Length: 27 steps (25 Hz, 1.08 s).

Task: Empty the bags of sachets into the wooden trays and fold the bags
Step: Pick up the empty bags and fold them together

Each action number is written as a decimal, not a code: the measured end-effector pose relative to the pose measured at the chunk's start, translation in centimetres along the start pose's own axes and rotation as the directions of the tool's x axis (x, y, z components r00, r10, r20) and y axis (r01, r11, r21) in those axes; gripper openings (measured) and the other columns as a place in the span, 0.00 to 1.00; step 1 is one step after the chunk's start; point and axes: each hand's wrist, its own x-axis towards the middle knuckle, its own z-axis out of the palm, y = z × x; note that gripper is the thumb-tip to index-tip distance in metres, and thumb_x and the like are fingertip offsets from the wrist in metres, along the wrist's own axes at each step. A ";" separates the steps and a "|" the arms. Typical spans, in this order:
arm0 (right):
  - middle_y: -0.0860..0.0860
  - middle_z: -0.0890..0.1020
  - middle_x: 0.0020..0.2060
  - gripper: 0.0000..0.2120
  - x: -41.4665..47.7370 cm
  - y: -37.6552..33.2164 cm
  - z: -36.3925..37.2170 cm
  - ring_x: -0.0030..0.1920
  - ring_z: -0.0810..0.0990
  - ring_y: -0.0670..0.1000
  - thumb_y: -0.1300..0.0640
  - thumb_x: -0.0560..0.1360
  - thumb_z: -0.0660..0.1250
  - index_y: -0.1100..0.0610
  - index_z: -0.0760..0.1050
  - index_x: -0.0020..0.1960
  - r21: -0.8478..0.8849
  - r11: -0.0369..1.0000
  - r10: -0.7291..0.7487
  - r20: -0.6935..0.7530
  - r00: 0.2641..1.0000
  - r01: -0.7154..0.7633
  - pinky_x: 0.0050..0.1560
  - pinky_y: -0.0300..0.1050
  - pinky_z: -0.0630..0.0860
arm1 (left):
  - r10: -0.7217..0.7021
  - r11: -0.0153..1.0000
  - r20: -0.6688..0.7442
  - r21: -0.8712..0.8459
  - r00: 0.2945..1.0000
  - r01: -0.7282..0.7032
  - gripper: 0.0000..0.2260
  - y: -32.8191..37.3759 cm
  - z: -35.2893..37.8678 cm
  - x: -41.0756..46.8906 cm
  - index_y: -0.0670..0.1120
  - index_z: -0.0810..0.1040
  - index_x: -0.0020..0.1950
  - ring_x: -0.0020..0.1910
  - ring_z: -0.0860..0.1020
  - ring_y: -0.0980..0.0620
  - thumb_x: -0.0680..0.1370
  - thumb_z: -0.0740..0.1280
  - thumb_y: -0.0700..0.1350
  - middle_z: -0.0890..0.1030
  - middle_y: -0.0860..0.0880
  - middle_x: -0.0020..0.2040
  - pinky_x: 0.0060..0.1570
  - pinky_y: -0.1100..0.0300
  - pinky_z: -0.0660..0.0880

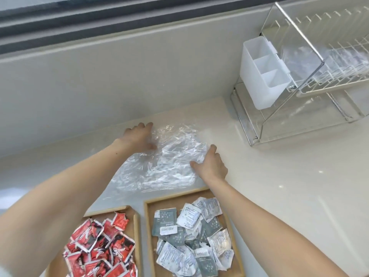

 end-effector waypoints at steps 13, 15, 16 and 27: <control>0.51 0.84 0.40 0.06 0.4 -3.8 -7.0 0.33 0.84 0.50 0.61 0.71 0.71 0.53 0.74 0.43 0.463 0.863 -0.258 0.058 0.964 0.203 0.35 0.43 0.78 | -0.037 0.928 -0.147 -0.373 0.988 -0.021 0.18 -3.6 -2.4 -4.1 0.50 0.70 0.51 0.42 0.72 0.47 0.70 0.76 0.50 0.75 0.48 0.42 0.39 0.57 0.66; 0.53 0.83 0.40 0.06 -0.7 -5.0 -10.4 0.32 0.82 0.51 0.64 0.72 0.71 0.56 0.76 0.45 0.494 0.835 -0.319 0.075 0.945 0.242 0.29 0.38 0.74 | -0.001 0.897 -0.170 -0.436 0.985 -0.074 0.16 -3.6 -4.7 -6.7 0.48 0.69 0.38 0.35 0.68 0.48 0.71 0.75 0.50 0.69 0.50 0.34 0.34 0.57 0.62; 0.54 0.83 0.41 0.06 -1.6 -5.5 -12.0 0.33 0.83 0.52 0.63 0.73 0.71 0.56 0.76 0.46 0.504 0.822 -0.355 0.088 0.931 0.266 0.29 0.38 0.73 | 0.000 0.878 -0.178 -0.471 0.984 -0.085 0.19 -3.7 -5.9 -8.4 0.46 0.65 0.34 0.32 0.67 0.48 0.72 0.75 0.51 0.67 0.50 0.31 0.32 0.56 0.60; 0.56 0.82 0.60 0.42 -14.3 -4.1 -19.7 0.60 0.82 0.55 0.39 0.55 0.82 0.49 0.72 0.64 0.851 0.486 -0.610 0.164 0.776 0.202 0.65 0.56 0.74 | 0.062 0.315 -0.423 -0.851 0.904 -0.420 0.04 -4.5 -12.7 -26.9 0.39 0.79 0.48 0.35 0.82 0.53 0.77 0.69 0.39 0.85 0.48 0.38 0.36 0.62 0.75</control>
